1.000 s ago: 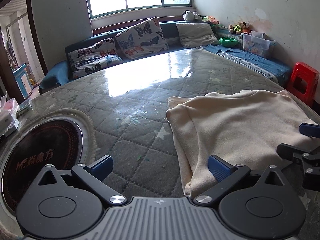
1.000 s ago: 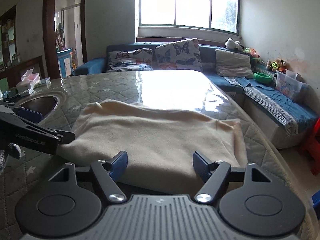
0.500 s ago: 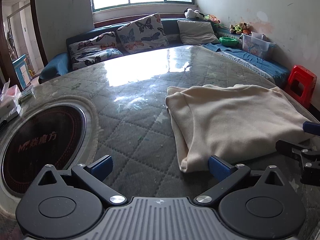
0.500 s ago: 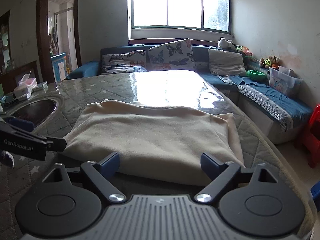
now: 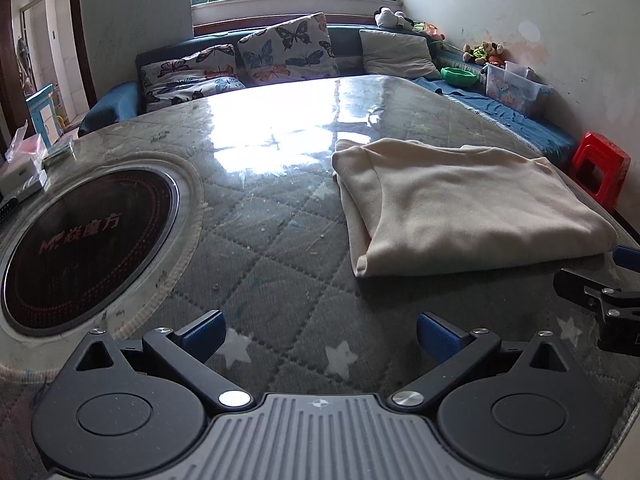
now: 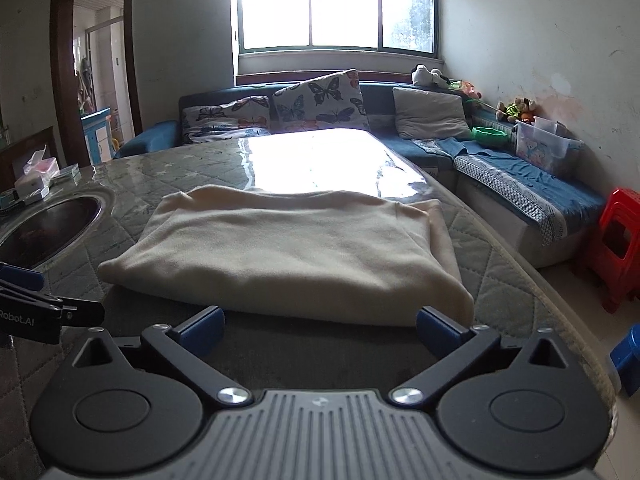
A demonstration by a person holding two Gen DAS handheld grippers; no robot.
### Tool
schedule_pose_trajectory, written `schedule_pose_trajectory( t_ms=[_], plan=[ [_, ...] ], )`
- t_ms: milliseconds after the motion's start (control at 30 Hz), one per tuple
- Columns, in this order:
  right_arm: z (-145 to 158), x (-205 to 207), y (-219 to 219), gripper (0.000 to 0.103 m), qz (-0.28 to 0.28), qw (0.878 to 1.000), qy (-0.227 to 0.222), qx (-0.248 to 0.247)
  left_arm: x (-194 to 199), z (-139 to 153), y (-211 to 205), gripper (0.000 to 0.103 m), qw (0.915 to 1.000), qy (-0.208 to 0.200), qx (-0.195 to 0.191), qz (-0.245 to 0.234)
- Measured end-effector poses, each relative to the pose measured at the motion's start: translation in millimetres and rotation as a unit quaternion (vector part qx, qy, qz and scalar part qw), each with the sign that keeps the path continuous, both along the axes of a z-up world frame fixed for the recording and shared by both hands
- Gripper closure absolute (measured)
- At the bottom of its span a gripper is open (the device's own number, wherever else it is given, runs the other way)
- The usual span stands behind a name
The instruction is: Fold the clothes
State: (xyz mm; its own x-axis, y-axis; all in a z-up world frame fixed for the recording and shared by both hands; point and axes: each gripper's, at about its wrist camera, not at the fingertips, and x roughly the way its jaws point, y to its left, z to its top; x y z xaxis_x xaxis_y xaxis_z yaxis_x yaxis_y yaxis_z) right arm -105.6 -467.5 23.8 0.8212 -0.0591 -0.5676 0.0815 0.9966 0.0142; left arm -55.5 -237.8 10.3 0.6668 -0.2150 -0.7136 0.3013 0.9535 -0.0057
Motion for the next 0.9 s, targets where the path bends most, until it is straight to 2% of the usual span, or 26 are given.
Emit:
schedule_pose_trajectory(
  t_ms=[900],
  plan=[
    [-1.0,-26.8,4.3,0.0,-0.025,0.999,0.002,0.021,-39.9,-0.4,-3.6,0.0,0.9998,-0.017,0.003,-0.01]
  ],
)
